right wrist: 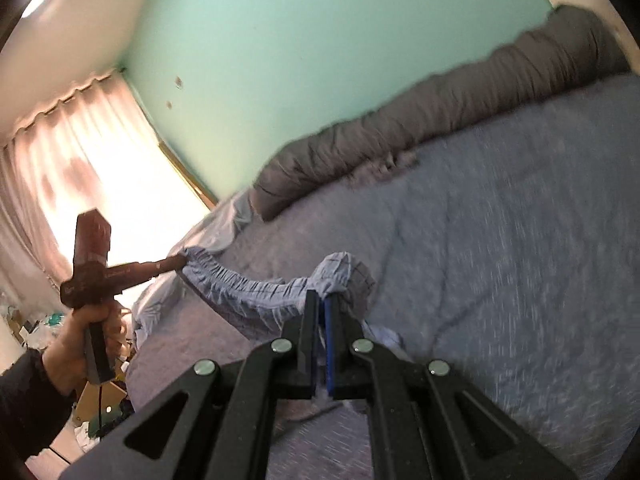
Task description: Fold clothes
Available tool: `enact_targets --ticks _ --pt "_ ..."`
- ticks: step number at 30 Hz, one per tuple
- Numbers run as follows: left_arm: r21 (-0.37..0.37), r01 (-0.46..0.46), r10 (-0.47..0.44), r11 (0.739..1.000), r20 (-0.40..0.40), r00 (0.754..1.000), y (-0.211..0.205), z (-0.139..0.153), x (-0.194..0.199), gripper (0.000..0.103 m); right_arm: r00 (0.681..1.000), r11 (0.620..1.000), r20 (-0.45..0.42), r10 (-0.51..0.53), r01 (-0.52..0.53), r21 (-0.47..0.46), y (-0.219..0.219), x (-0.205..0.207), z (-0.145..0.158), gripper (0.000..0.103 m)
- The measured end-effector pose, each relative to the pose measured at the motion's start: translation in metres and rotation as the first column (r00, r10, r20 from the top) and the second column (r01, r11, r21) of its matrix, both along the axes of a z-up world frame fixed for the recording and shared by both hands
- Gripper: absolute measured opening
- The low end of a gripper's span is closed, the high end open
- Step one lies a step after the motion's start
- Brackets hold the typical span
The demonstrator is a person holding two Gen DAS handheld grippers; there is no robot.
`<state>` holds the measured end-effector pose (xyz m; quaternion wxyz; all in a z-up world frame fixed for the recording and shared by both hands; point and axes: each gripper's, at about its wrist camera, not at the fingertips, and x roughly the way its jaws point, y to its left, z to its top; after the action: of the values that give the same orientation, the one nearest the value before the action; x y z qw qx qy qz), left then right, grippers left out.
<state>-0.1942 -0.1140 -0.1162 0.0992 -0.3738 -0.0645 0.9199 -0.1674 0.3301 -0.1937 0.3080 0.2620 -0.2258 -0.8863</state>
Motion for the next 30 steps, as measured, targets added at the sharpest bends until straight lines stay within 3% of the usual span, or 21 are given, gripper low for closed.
enact_targets --ticks 8,13,18,24,30 --pt "0.047 0.01 -0.004 0.999 -0.131 0.991 -0.015 0.071 0.052 0.005 0.991 0.992 -0.126 0.043 -0.027 0.127 0.0 0.034 0.101 0.002" --pt "0.1 0.015 0.0 0.995 -0.144 0.99 -0.023 0.086 0.068 0.005 0.989 0.979 -0.135 0.059 -0.031 0.2 0.002 0.054 0.122 0.002" --pt "0.099 0.015 -0.009 0.995 -0.063 0.998 -0.018 0.054 0.069 0.005 0.997 0.962 -0.036 0.065 -0.053 0.268 -0.01 0.039 0.084 0.002" --pt "0.127 -0.041 0.028 0.991 0.098 0.995 -0.01 -0.037 0.044 0.005 0.988 0.927 0.153 0.029 -0.084 0.367 -0.022 -0.004 -0.008 0.002" --pt "0.1 -0.068 0.05 0.993 0.178 0.983 0.001 -0.113 0.025 0.005 0.974 0.901 0.227 0.007 -0.104 0.42 -0.028 -0.022 -0.062 0.002"
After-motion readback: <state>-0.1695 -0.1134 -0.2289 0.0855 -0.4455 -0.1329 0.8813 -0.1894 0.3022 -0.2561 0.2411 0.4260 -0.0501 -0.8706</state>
